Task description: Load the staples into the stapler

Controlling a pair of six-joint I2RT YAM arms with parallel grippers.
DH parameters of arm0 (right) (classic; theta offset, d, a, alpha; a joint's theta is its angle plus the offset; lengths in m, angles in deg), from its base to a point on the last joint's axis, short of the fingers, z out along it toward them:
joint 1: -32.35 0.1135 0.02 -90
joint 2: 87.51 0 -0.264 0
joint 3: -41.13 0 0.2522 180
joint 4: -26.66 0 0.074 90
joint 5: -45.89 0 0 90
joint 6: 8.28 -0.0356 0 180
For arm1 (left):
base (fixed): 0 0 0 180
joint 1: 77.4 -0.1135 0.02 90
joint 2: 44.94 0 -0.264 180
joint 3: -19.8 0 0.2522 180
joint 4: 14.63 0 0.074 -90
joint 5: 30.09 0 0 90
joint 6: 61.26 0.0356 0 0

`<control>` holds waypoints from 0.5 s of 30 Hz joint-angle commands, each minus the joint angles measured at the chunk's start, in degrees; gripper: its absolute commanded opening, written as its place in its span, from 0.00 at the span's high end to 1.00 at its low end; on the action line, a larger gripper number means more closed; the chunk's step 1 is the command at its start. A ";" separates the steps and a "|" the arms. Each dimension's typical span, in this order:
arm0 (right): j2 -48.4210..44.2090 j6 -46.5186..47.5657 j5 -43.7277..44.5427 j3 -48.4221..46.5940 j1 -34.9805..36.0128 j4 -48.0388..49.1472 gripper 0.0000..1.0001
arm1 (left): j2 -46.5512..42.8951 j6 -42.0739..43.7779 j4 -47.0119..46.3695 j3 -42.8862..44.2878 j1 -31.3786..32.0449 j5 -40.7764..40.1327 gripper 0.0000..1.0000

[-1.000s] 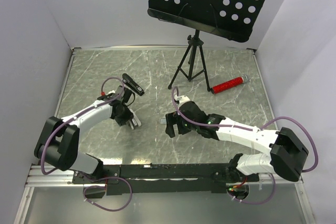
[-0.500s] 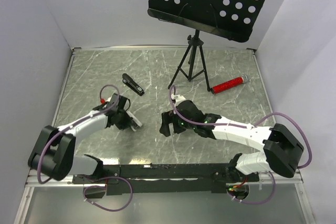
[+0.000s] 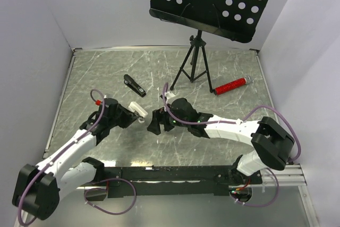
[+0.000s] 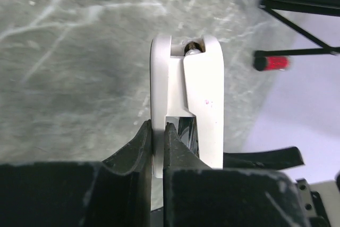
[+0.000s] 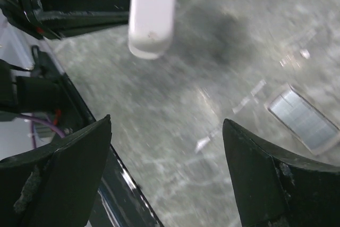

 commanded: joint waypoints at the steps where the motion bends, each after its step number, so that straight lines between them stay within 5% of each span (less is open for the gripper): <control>1: -0.16 -0.01 -0.89 -1.39 0.82 10.65 0.10 | -3.51 -5.66 -6.66 -2.27 0.00 3.56 0.99; 15: 2.47 -1.94 2.11 -2.44 0.82 13.91 0.15 | -9.67 -9.53 -11.31 -5.35 0.09 6.20 0.99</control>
